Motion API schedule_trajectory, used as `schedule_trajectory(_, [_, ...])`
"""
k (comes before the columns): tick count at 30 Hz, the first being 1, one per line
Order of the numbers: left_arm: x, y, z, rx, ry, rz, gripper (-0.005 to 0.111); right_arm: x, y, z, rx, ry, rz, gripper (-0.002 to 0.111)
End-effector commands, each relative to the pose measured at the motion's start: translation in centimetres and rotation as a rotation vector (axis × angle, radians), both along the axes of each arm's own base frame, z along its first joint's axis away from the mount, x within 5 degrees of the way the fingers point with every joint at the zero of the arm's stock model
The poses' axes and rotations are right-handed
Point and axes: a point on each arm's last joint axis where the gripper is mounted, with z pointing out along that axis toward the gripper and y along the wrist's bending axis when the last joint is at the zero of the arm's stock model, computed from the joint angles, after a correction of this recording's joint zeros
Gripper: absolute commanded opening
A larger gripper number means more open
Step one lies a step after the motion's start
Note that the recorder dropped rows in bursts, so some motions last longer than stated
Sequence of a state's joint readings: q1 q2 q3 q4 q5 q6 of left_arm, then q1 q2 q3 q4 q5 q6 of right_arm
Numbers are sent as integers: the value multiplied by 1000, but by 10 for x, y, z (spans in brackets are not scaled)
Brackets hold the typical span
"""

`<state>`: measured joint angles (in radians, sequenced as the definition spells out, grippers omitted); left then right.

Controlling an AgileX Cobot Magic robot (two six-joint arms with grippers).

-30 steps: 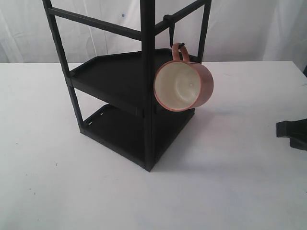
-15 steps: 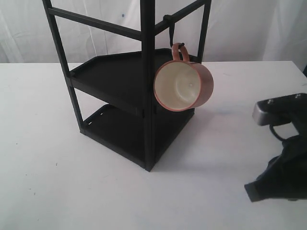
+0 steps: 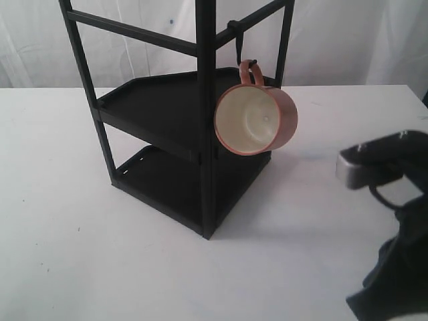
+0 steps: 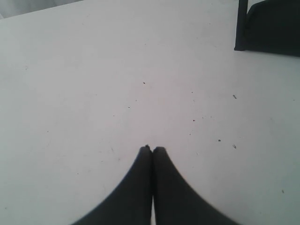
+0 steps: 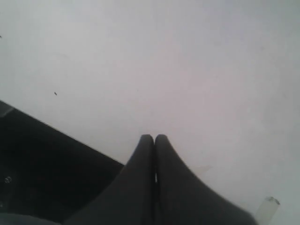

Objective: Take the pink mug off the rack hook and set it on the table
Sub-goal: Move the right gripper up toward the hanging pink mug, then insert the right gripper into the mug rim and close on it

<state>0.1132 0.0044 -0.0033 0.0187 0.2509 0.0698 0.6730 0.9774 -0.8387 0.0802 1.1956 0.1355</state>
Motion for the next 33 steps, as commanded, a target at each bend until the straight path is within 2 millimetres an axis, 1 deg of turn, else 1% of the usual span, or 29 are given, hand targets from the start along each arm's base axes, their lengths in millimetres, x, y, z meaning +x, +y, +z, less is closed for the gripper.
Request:
schedule_trajectory(1, [0, 0, -1, -2, 4, 3, 0, -1, 8, 46, 76, -119, -18, 0])
schedule_trajectory(4, [0, 0, -1, -2, 4, 3, 0, -3, 16, 76, 158, -177, -5, 0])
schedule_trajectory(5, [0, 0, -1, -2, 4, 3, 0, -3, 22, 87, 182, -197, 15, 0])
schedule_trajectory(7, [0, 0, -1, -2, 4, 3, 0, 0, 28, 93, 186, -206, 36, 0])
schedule_trajectory(9, [0, 0, -1, -2, 4, 3, 0, 7, 37, 96, 202, -251, 74, 0])
schedule_trajectory(11, [0, 0, -1, -2, 4, 3, 0, 20, 50, 105, 303, -386, 90, 0])
schedule_trajectory(13, [0, 0, -1, -2, 4, 3, 0, 26, 56, 113, 381, -479, 90, 0])
schedule_trajectory(15, [0, 0, -1, -2, 4, 3, 0, 32, 56, 118, 374, -588, 105, 0])
schedule_trajectory(17, [0, 0, -1, -2, 4, 3, 0, 38, 50, 119, 296, -665, 105, 1])
schedule_trajectory(21, [0, 0, -1, -2, 4, 3, 0, 38, 45, 115, 235, -634, 67, 16])
schedule_trajectory(22, [0, 0, -1, -2, 4, 3, 0, 38, 44, 114, 222, -622, 66, 21])
schedule_trajectory(23, [0, 0, -1, -2, 4, 3, 0, 38, 44, 113, 215, -615, 65, 29])
schedule_trajectory(25, [0, 0, -1, -2, 4, 3, 0, 38, 44, 113, 215, -615, 65, 39])
schedule_trajectory(28, [0, 0, -1, -2, 4, 3, 0, 39, 45, 112, 214, -614, 66, 52])
schedule_trajectory(30, [0, 0, -1, -2, 4, 3, 0, 41, 48, 110, 205, -605, 68, 57])
schedule_trajectory(33, [0, 0, -1, -2, 4, 3, 0, 48, 54, 99, 145, -546, 68, 58])
